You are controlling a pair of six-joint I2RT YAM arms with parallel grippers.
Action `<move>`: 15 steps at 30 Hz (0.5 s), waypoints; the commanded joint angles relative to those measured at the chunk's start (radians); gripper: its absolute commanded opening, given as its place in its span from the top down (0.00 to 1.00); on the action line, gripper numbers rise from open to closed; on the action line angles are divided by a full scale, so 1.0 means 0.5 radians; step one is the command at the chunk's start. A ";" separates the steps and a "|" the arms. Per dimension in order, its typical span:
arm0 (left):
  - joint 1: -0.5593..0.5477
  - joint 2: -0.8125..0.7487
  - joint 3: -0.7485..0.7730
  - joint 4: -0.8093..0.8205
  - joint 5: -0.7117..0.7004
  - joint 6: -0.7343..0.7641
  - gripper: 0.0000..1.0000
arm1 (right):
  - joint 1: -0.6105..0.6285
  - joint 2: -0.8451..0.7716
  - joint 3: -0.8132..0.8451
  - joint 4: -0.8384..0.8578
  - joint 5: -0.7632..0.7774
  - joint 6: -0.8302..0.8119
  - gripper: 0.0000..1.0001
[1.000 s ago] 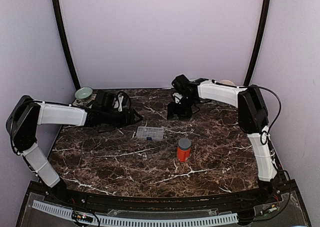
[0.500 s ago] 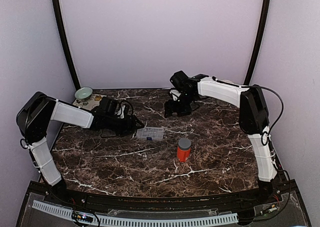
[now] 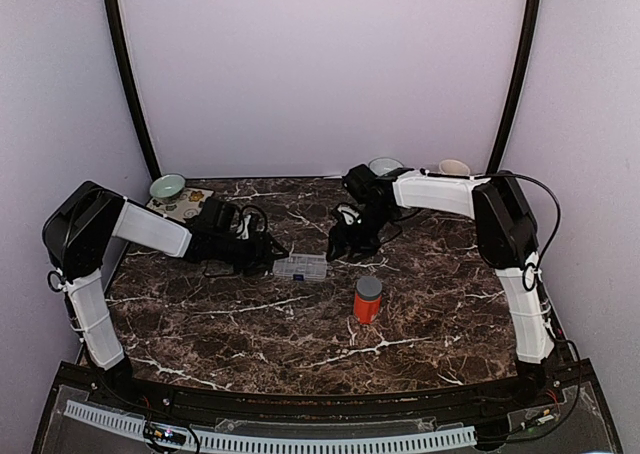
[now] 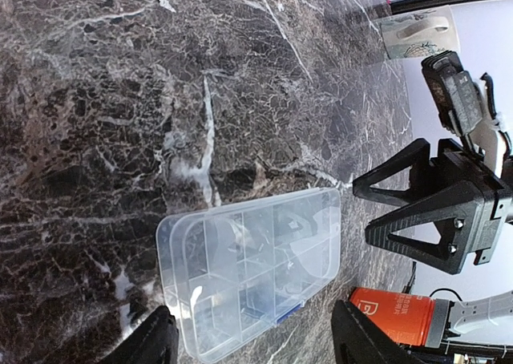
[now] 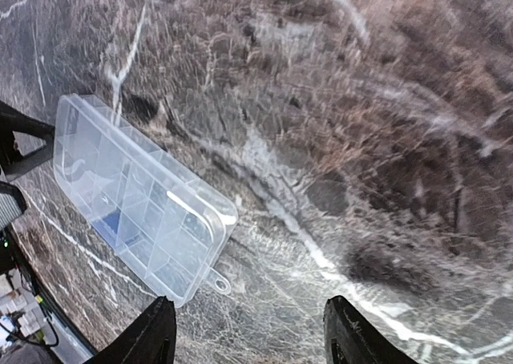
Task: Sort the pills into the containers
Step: Pick up the pill container from the center of the board.
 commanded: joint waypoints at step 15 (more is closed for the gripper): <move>0.010 0.014 -0.006 0.037 0.074 -0.024 0.34 | -0.023 -0.059 -0.354 0.494 -0.511 0.181 0.45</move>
